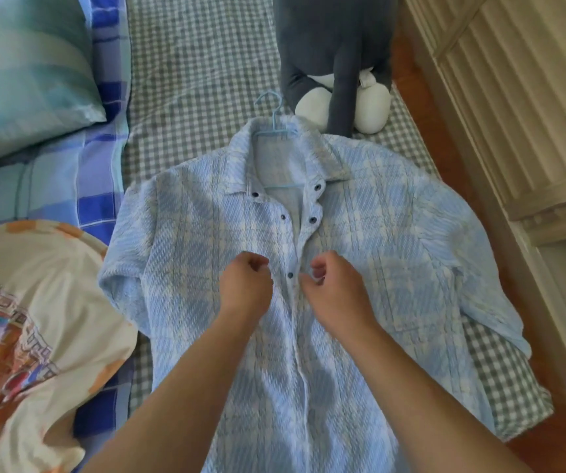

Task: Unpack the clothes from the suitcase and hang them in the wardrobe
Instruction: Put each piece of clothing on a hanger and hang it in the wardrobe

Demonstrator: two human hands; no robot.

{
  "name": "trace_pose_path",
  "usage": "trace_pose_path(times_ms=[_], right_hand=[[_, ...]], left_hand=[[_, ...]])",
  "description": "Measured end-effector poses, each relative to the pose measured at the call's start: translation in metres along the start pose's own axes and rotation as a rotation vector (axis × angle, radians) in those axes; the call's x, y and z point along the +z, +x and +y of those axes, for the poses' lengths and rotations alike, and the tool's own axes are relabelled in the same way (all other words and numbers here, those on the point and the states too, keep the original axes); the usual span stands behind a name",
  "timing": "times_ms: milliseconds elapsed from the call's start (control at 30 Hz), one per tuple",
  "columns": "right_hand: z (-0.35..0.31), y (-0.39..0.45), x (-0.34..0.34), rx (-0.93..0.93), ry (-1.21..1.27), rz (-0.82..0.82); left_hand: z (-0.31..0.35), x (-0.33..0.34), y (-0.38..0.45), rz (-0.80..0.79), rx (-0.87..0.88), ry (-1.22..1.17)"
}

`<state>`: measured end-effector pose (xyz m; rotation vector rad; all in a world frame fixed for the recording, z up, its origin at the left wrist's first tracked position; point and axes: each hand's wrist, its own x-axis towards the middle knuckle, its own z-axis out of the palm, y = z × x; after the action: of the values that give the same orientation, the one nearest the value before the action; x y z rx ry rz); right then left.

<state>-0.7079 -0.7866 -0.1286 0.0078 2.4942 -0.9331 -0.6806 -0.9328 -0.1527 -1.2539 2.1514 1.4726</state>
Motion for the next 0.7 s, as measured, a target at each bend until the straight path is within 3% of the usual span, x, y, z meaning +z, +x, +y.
trace_pose_path(times_ms=[100, 167, 300, 433, 600, 700], right_hand=[[0.003, 0.031, 0.028, 0.108, -0.222, -0.097], [0.007, 0.031, 0.035, 0.178, -0.284, -0.048], [0.016, 0.022, 0.027, 0.269, 0.0, 0.188], [0.013, 0.021, 0.04, 0.284, 0.161, 0.074], [0.017, 0.039, 0.052, 0.325, 0.101, -0.015], [0.022, 0.038, 0.052, 0.293, 0.078, 0.09]], left_hand=[[0.001, 0.026, 0.025, -0.078, -0.071, 0.098], [-0.002, 0.04, 0.033, -0.118, -0.056, 0.212], [-0.002, 0.055, 0.035, -0.13, -0.068, 0.484], [-0.002, 0.059, 0.03, -0.064, -0.006, 0.62], [-0.008, 0.046, 0.031, -0.025, 0.037, 0.382], [-0.011, 0.03, 0.016, 0.034, 0.049, 0.142]])
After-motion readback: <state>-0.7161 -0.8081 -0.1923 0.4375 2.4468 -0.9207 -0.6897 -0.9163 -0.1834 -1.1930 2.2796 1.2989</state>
